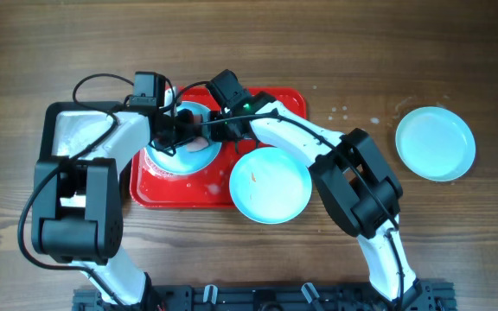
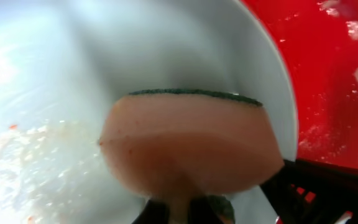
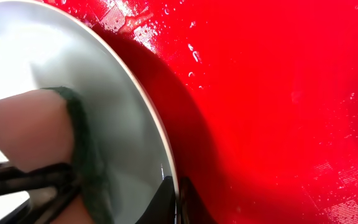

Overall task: Clean dirty plates on tray and stack at the side
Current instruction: 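Lower the sponge onto the held plate with the left gripper, then scrub the held blue plate with the sponge in the left gripper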

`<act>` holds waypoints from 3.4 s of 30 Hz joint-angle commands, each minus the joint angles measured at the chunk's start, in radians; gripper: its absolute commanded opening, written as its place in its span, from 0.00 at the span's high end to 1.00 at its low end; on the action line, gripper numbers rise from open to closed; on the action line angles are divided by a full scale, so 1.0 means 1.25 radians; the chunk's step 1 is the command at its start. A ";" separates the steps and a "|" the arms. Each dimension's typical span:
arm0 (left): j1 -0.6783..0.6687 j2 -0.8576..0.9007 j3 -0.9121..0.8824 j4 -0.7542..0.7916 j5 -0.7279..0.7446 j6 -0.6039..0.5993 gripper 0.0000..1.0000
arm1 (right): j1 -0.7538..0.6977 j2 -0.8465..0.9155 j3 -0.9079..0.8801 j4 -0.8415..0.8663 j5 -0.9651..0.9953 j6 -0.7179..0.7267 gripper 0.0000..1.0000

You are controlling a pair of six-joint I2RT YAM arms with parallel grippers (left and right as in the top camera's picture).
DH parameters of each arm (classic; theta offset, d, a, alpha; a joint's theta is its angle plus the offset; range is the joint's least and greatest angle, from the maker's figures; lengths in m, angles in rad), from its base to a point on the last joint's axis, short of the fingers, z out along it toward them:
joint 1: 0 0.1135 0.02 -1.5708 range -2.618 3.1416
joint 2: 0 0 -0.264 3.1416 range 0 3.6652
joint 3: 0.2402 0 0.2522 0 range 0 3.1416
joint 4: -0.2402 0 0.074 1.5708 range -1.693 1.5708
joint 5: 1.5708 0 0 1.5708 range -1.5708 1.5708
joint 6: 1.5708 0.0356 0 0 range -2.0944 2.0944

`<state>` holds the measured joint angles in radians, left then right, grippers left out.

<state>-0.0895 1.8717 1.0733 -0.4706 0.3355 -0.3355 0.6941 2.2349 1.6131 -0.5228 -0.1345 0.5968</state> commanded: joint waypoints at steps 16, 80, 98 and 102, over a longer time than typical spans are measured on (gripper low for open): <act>0.112 0.029 0.039 -0.144 -0.057 0.120 0.96 | -0.001 0.032 0.001 -0.011 0.016 -0.017 0.96; 0.005 0.114 0.110 -0.071 -0.493 -0.058 0.96 | -0.001 0.032 0.001 -0.006 0.016 -0.017 0.96; -0.077 0.114 0.110 -0.131 0.049 0.234 0.96 | -0.001 0.032 0.001 -0.008 0.016 -0.019 0.96; -0.065 0.114 0.110 -0.300 -0.017 0.241 0.96 | -0.001 0.032 0.001 -0.008 0.016 -0.018 0.96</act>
<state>-0.1749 1.9713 1.2449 -0.7380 0.3588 -0.0711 0.6865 2.2360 1.6165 -0.5289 -0.1303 0.5922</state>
